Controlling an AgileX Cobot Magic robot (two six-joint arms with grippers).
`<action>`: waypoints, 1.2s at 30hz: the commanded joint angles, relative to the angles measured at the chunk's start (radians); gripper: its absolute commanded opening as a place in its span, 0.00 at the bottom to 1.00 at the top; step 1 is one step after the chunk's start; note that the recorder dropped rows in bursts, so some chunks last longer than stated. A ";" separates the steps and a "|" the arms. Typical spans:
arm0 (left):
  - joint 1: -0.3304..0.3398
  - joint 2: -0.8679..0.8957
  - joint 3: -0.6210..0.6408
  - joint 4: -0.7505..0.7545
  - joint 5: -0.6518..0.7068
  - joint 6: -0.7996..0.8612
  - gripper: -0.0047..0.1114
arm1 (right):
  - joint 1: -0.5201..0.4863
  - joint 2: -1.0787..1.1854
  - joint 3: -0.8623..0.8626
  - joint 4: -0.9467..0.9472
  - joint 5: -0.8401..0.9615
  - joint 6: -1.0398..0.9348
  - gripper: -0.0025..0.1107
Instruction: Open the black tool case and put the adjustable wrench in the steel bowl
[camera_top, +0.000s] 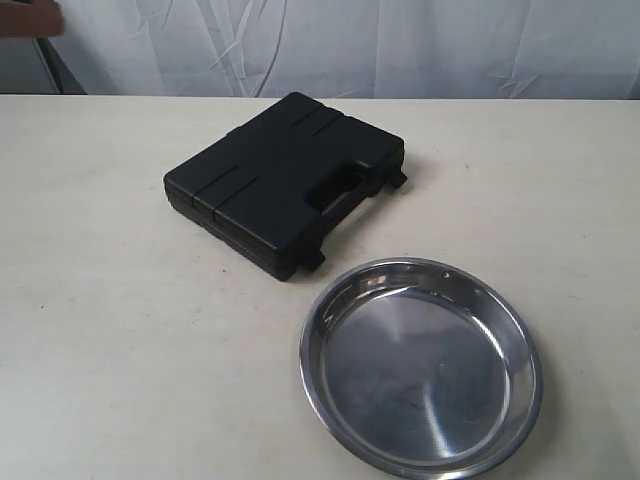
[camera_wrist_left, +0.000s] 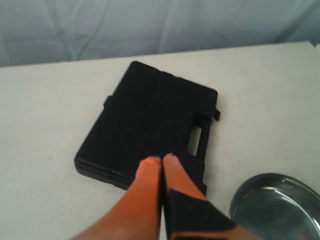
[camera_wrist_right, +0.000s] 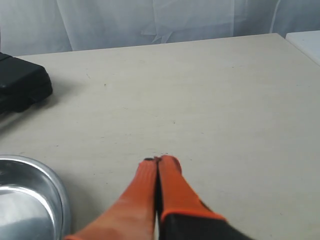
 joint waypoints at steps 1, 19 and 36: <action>-0.120 0.240 -0.131 -0.016 0.027 0.064 0.04 | -0.005 -0.005 0.001 0.002 -0.010 0.000 0.01; -0.447 0.858 -0.619 0.368 0.230 -0.054 0.13 | -0.005 -0.005 0.001 0.002 -0.013 0.000 0.01; -0.530 1.139 -0.899 0.445 0.376 -0.195 0.42 | -0.005 -0.005 0.001 0.002 -0.009 0.000 0.01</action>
